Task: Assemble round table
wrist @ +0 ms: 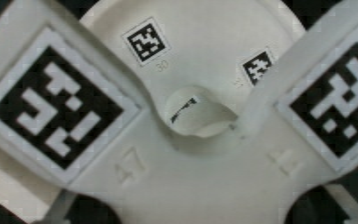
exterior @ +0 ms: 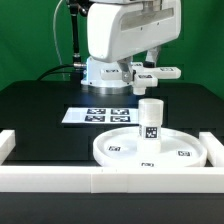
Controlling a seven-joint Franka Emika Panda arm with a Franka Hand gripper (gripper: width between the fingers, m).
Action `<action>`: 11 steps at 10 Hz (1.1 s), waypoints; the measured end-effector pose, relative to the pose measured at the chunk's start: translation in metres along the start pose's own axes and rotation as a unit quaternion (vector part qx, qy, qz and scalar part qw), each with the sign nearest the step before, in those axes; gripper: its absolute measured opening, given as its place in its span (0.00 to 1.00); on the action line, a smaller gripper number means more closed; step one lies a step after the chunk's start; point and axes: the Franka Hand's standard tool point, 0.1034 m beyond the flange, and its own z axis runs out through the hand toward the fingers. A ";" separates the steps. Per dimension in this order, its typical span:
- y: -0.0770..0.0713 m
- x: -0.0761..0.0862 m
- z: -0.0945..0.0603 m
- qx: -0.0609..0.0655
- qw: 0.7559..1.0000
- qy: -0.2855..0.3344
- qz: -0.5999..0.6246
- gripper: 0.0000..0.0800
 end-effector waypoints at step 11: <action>-0.009 0.006 0.010 -0.012 1.000 0.013 -0.006 0.55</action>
Offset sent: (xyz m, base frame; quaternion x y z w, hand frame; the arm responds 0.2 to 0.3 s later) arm -0.0117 -0.0016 -0.0042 -0.0107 0.0084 -0.0004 0.9999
